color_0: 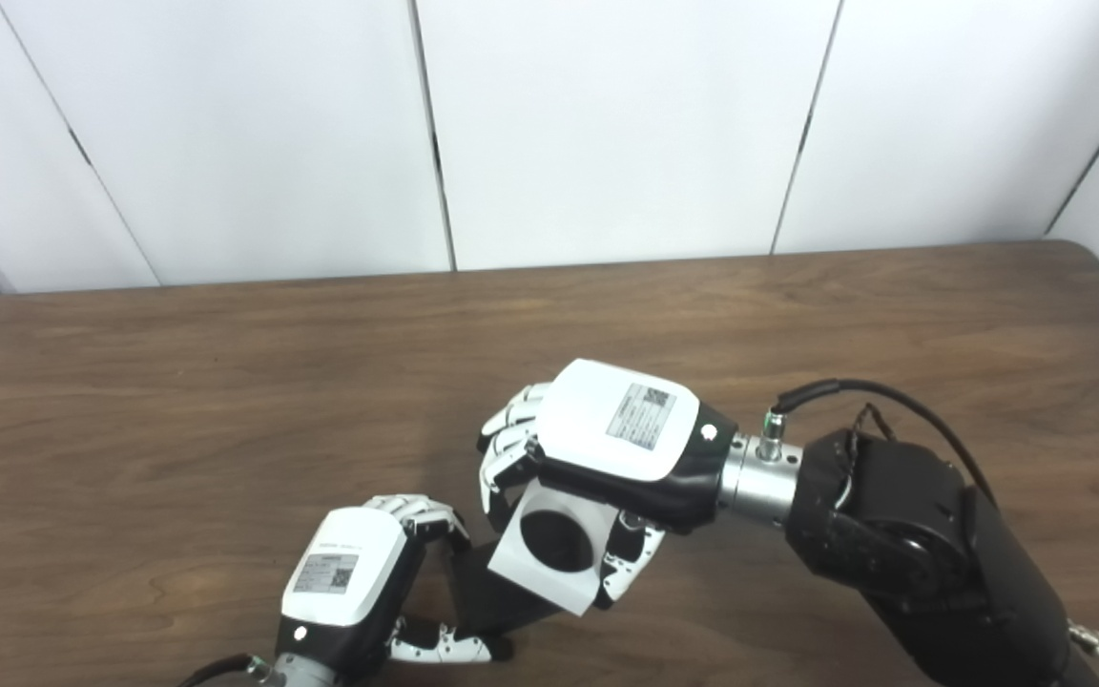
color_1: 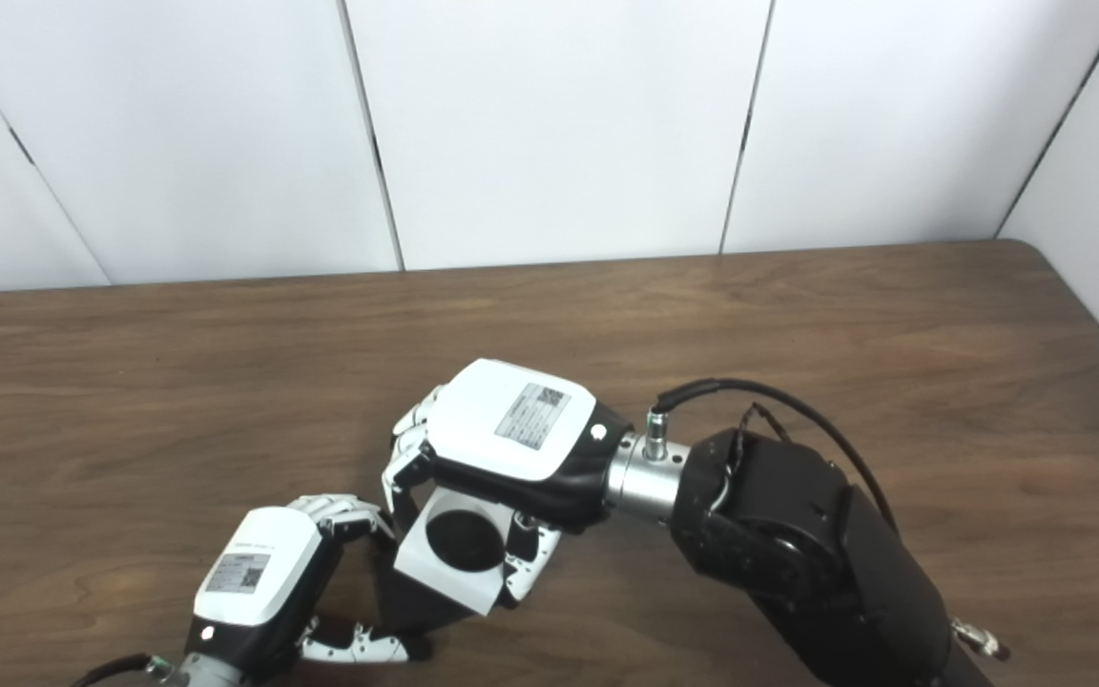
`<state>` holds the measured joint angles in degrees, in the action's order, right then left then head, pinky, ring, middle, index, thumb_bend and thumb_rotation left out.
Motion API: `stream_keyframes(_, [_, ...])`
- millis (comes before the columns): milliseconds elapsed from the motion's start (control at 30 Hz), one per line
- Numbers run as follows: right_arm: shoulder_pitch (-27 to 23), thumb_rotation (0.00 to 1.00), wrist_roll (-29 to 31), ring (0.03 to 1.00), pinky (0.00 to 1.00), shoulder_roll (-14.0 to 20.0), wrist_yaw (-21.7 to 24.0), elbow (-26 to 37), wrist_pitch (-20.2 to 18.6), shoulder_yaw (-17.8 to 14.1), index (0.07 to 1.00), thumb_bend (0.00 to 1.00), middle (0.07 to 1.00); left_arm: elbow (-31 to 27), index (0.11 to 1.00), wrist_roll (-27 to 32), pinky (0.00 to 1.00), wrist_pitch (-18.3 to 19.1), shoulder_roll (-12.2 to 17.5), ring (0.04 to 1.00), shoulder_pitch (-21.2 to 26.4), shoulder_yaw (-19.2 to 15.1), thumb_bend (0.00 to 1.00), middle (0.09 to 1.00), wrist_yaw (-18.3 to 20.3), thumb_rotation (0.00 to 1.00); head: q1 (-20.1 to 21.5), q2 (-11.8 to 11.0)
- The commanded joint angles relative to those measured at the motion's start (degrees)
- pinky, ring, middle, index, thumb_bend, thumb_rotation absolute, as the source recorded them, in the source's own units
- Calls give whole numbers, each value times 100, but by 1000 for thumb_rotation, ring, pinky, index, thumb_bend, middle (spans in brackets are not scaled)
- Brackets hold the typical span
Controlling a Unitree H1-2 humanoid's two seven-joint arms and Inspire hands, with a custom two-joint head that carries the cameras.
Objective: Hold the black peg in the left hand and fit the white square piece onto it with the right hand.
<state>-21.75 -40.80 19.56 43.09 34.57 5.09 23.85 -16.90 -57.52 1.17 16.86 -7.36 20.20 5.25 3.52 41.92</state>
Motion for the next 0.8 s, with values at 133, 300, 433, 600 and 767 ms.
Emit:
stream_keyframes(133, [-55, 127, 62, 783, 767, -19, -279, -132, 200, -79, 482, 522, 676, 185, 489, -221, 774, 150, 91, 758, -130, 171, 514, 711, 410, 62, 35, 53])
stream_keyframes(300, [9, 127, -43, 781, 754, 12, -381, -304, 301, -49, 482, 523, 682, 158, 489, -204, 773, 187, 99, 759, -141, 167, 515, 711, 448, 62, 23, 71])
stream_keyframes(433, [57, 127, -88, 787, 766, 5, -393, -410, 314, -46, 482, 522, 687, 118, 489, -223, 779, 233, 108, 764, -148, 169, 514, 715, 522, 62, 31, 83])
stream_keyframes(600, [63, 127, -142, 789, 771, 16, -465, -555, 341, -21, 482, 522, 684, 116, 489, -215, 775, 227, 119, 765, -147, 169, 515, 714, 526, 62, 22, 88])
stream_keyframes(767, [51, 126, -100, 792, 772, 24, -587, -663, 349, -41, 482, 522, 683, 99, 489, -226, 777, 238, 108, 764, -150, 171, 515, 712, 542, 62, 22, 88])
